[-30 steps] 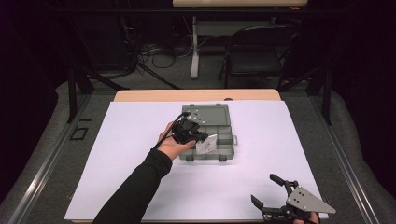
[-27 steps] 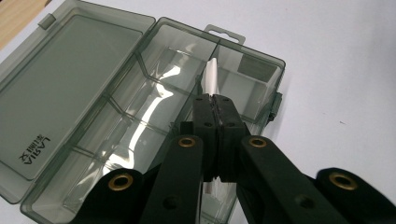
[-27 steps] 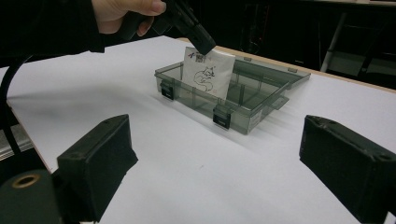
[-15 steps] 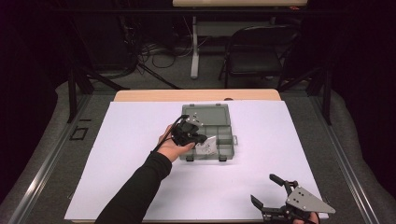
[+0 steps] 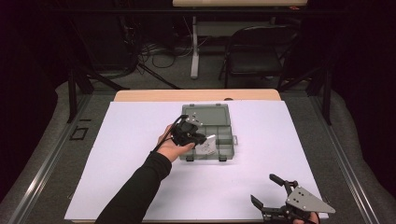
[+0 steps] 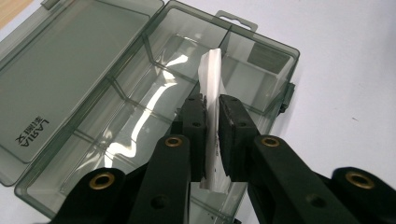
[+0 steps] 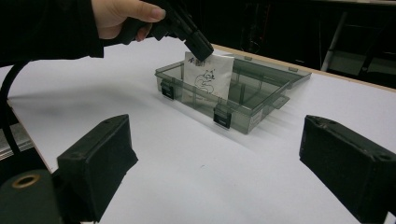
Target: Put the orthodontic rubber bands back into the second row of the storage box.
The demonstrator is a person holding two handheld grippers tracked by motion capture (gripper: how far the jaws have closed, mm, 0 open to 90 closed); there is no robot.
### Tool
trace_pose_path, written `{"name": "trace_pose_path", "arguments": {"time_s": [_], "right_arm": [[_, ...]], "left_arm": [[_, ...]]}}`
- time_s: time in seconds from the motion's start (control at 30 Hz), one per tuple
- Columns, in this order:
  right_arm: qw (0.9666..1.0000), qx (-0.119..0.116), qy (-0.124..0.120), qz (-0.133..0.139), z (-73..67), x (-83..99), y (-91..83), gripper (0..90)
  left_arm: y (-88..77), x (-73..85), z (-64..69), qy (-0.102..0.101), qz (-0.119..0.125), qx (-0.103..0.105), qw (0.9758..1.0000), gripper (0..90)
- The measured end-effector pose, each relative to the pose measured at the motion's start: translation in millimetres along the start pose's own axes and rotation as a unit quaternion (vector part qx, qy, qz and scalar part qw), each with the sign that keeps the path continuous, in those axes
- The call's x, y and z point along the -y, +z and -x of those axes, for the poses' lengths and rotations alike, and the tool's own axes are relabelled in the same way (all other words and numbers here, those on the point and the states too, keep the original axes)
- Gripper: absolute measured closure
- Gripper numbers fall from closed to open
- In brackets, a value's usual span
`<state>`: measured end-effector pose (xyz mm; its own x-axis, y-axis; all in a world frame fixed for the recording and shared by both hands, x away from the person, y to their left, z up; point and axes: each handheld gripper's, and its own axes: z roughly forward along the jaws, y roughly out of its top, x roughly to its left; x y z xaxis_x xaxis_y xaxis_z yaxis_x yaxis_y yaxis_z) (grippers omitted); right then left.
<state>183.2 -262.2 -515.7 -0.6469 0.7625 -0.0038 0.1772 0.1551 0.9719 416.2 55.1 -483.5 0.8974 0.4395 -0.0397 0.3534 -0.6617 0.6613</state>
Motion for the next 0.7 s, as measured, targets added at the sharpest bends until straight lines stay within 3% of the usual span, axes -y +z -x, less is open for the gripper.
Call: {"name": "trace_pose_path", "arguments": {"time_s": [0.43,0.7], "right_arm": [[1.0,-0.001,-0.003,-0.009,0.4,-0.5,-1.2,9.1],[1.0,-0.002,-0.003,-0.009,0.3,-0.5,-1.4,9.1]], "left_arm": [[-4.8,2.2,-2.0,-0.023,0.011,-0.022,0.9994,60.5],[-7.3,3.8,-4.2,-0.054,0.01,-0.049,0.9973,55.9]]}}
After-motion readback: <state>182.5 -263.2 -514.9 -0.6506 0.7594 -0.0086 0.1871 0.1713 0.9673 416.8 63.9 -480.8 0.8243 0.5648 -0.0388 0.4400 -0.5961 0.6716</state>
